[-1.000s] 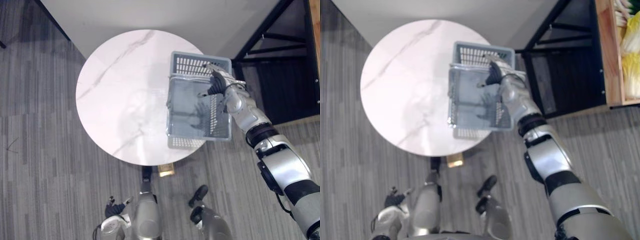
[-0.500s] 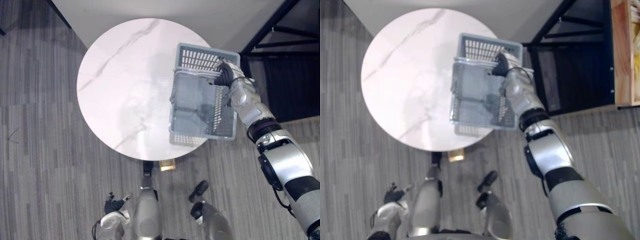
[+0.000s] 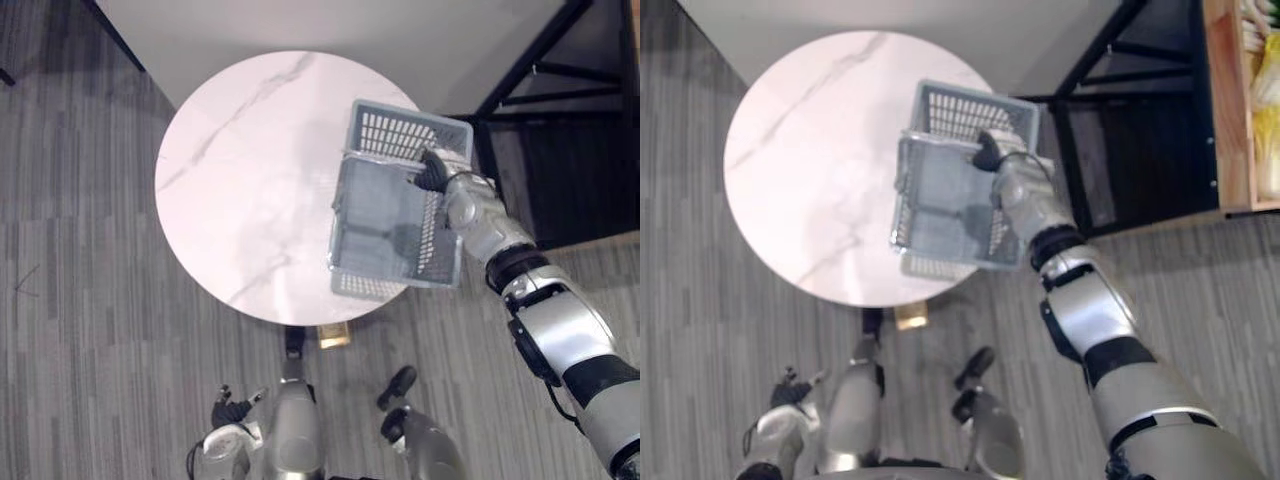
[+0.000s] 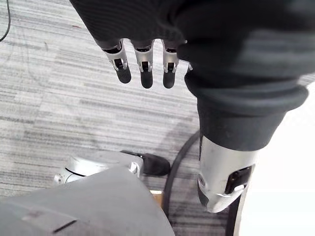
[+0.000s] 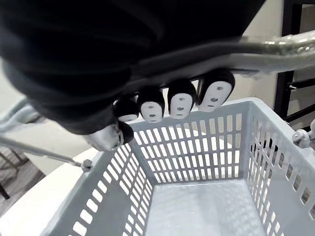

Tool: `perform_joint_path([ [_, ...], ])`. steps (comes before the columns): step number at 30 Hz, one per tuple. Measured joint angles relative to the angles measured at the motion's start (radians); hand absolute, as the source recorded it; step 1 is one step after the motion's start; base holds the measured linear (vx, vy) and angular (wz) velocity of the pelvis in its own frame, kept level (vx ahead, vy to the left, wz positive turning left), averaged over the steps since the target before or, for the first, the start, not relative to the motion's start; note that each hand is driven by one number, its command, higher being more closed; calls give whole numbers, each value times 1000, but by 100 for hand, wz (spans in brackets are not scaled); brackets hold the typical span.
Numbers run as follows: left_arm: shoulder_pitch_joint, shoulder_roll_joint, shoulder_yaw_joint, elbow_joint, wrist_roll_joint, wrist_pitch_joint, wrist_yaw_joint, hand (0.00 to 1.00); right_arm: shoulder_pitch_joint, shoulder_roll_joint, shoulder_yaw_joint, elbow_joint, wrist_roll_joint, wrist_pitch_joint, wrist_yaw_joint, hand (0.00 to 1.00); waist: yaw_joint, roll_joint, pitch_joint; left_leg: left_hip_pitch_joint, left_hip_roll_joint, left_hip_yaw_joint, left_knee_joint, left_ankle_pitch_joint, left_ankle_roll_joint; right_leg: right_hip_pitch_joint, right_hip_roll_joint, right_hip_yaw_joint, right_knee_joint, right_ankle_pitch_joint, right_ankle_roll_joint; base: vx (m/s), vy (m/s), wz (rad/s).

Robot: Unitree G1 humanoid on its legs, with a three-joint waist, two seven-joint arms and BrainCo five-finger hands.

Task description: Pick vegetable in the basket

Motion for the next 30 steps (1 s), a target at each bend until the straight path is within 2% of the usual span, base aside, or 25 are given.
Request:
perform_joint_path([
  [6,1,-1,25,13,38,29,-8,0,85,2,184,-154,0,-9,81,100,-13,-1,-25,44,15,39,-3,-8,-10,22,14,34,-7,0,-1,8,-25,-18],
  [9,10,0,31,40,61,34,-11,0,151,0,279,-251,0,-46,135,100,-30,-8,-86,64,25,67,0,-10,-12,31,25,56,-19,1,-1,67,-41,-21],
  [10,18,0,31,42,81,43,-16,0,165,-5,315,-304,1,-70,156,100,-50,-12,-117,73,30,77,0,-10,-13,34,30,63,-21,1,-1,44,-37,-17],
  [13,27,0,30,42,90,45,-30,0,182,-35,336,-384,2,-105,174,100,-70,-14,-167,87,37,102,0,-10,-13,34,36,82,-23,1,-1,26,-37,-23],
  [16,45,2,30,43,117,45,-30,0,195,-114,365,-485,27,-119,197,100,-96,-21,-212,116,47,127,-4,-17,-22,43,47,111,-24,1,-2,-16,-28,-25],
  [17,54,2,29,51,125,46,-30,0,215,-144,365,-526,50,-127,198,100,-115,-23,-234,120,50,134,-6,-20,-23,43,50,117,-26,1,-2,-22,-21,-26],
  [21,74,8,27,72,137,51,-31,0,276,-235,365,-656,59,-157,201,100,-129,-31,-277,147,61,188,-6,-35,-27,30,61,176,-42,16,-3,-20,-15,-42],
  [28,111,11,25,80,167,52,-37,0,423,-397,356,-806,121,-165,218,100,-173,-24,-321,163,61,215,-6,-36,-27,29,67,205,-51,25,-5,24,-9,-13],
  [30,113,11,21,80,167,52,-41,0,482,-433,323,-828,127,-179,228,100,-174,-22,-326,166,61,219,-6,-36,-27,30,68,208,-53,27,-7,49,-12,-5],
])
